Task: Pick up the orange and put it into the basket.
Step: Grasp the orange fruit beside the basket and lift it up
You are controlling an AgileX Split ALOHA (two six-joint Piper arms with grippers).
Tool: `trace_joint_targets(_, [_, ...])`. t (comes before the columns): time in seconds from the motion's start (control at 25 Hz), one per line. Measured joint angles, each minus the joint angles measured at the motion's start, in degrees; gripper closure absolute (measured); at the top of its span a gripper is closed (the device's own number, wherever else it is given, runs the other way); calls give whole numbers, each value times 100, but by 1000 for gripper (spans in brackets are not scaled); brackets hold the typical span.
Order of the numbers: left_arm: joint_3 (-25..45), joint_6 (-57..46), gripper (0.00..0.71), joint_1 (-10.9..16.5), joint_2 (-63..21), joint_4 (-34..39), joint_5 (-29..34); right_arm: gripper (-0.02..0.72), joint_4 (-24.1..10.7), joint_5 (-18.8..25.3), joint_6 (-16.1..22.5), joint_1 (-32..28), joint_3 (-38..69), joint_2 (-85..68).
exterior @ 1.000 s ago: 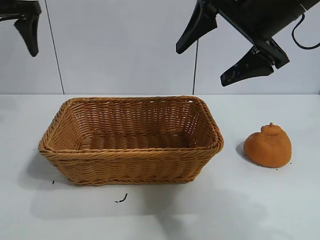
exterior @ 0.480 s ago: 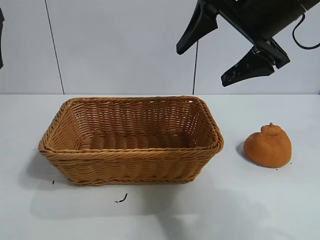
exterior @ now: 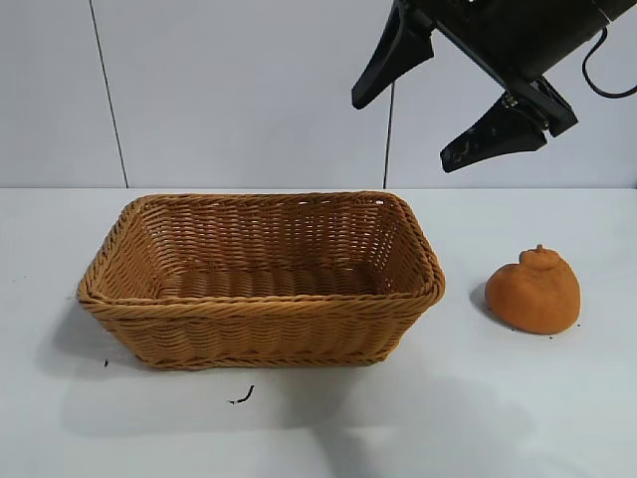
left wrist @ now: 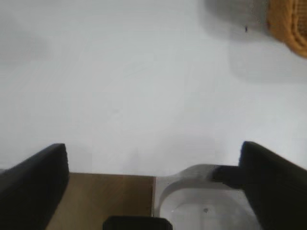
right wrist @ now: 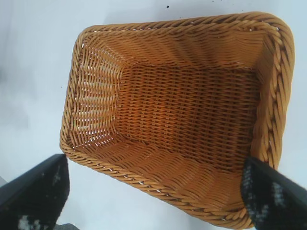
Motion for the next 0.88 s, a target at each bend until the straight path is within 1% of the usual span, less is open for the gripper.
trace_joint_targets(0.08, [525,0,18,0,-647,0,-119,8,0,0,0,0,0,0])
trace_joint_targets(0.16, [1068,0,18,0,-1286,-5,-413,8,0,0,0,0,0,0])
trace_joint_targets(0.28, [1753,0,18,0,-2304,-5,-752,8,0,0,0,0,0,0])
trace_joint_targets(0.36, [2072,0,18,0,-2860,-5,-806,8,0,0,0,0,0,0])
trace_joint_targets(0.56, [2181,13,18,0,-4032,-74,-854,8,0,-5,0,0,0,0])
trace_joint_targets(0.88, [2183,38,18,0,-5649,-139,-866,8,0,-5,0,0,0,0])
